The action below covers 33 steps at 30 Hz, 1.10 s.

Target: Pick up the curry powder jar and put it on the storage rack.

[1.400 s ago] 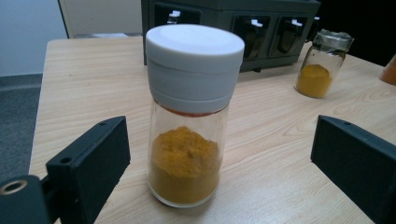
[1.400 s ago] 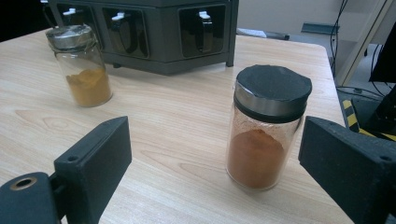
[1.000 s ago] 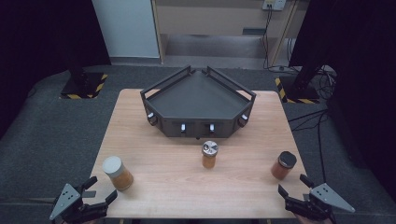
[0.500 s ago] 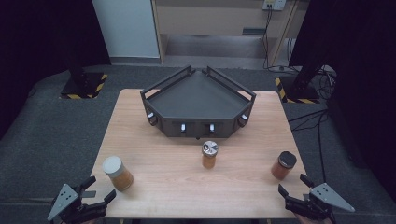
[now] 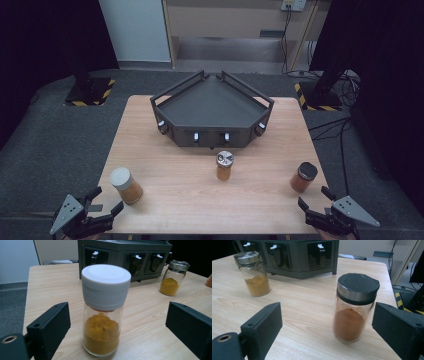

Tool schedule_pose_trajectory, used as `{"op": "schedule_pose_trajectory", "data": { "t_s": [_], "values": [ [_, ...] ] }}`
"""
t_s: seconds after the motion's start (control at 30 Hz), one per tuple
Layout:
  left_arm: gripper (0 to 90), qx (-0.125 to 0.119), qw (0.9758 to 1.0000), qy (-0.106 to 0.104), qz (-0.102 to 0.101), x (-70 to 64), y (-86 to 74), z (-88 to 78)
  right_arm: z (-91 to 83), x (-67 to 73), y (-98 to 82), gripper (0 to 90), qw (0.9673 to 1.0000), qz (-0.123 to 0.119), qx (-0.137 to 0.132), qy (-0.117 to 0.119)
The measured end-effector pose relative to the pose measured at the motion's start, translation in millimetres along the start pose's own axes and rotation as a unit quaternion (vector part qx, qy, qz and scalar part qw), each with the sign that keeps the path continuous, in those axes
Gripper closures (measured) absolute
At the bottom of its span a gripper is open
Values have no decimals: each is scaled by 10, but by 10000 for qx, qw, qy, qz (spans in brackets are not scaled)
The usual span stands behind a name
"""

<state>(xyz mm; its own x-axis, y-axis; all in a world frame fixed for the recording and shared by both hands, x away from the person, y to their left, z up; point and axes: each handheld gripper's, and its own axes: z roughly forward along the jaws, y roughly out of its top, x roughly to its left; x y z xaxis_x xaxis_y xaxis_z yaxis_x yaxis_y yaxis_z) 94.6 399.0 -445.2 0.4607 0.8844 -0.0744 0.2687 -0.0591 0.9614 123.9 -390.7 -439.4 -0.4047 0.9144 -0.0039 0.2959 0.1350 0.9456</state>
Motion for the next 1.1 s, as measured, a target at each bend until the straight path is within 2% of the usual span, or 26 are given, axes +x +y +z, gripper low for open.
{"op": "schedule_pose_trajectory", "data": {
  "t_s": [0.1, 0.3, 0.57, 1.1],
  "values": [
    [50, 8, 10000, -62, -26, 27, 54, -9, -1, 1, 1, 93, 10000, -5, 0, 2],
    [52, 112, 9999, -68, 94, 58, 199, -4, -2, 1, 4, 93, 10000, -11, 6, 0],
    [56, 291, 9994, -163, 120, 140, 322, 79, -2, 3, 1, 93, 10000, -15, -6, -3],
    [69, 408, 9985, -370, 43, 278, 395, 303, -4, 3, 4, 94, 10000, -20, 1, 2]
  ]
}}
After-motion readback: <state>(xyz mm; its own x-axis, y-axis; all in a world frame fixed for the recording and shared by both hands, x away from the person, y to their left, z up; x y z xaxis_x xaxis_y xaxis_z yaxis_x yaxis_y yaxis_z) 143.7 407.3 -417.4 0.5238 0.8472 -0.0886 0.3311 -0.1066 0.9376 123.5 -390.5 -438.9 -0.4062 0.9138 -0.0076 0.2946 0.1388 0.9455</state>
